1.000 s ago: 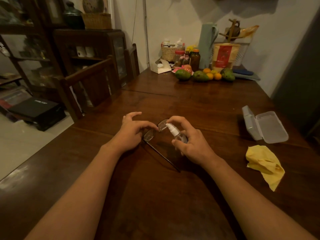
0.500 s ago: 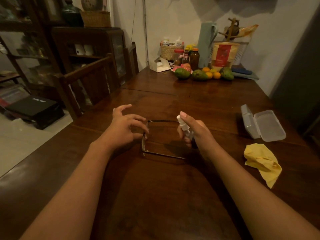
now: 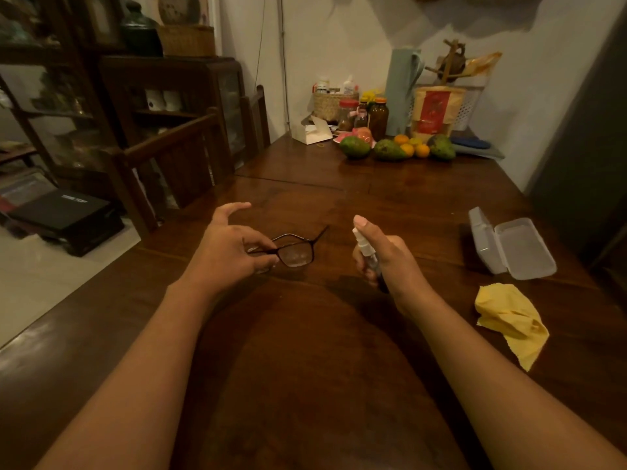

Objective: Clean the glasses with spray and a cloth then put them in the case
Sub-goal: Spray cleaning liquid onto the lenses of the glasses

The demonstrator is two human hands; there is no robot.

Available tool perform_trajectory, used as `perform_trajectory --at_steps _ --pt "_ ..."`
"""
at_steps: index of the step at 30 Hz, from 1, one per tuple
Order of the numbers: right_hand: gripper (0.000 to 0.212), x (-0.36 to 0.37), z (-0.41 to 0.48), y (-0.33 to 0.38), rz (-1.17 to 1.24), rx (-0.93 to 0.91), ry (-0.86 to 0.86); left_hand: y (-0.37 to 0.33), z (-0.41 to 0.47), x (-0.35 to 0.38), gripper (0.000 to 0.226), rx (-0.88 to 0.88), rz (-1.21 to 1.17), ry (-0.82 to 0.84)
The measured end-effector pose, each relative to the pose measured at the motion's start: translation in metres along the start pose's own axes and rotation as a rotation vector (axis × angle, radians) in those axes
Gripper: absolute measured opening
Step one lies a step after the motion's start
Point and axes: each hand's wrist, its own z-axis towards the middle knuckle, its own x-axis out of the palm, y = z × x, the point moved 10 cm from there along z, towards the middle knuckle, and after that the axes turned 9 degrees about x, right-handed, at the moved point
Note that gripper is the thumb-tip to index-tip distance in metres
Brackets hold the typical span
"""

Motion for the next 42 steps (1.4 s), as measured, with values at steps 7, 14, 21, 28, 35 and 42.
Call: perform_trajectory --at_steps 7,14,21,28,35,42 --pt "0.065 0.004 0.004 -0.02 -0.019 0.061 -0.099 -0.031 0.002 0.009 0.017 -0.037 -0.113 -0.113" --pt "0.065 0.002 0.004 -0.017 0.027 -0.002 -0.149 -0.055 0.01 0.018 0.024 0.041 -0.099 -0.109" --pt "0.06 0.002 0.009 -0.022 0.084 -0.012 -0.139 -0.079 0.006 0.019 0.029 0.052 -0.078 -0.05" --pt "0.056 0.002 0.009 -0.021 0.047 -0.003 -0.164 -0.102 0.005 0.012 0.026 0.173 0.144 -0.061" --pt "0.06 -0.001 0.008 -0.02 0.015 0.002 -0.206 -0.085 0.003 0.02 0.031 0.012 0.016 0.006" --pt "0.061 0.008 0.009 -0.018 -0.099 -0.008 -0.157 -0.073 0.003 0.029 0.026 -0.091 -0.108 0.047"
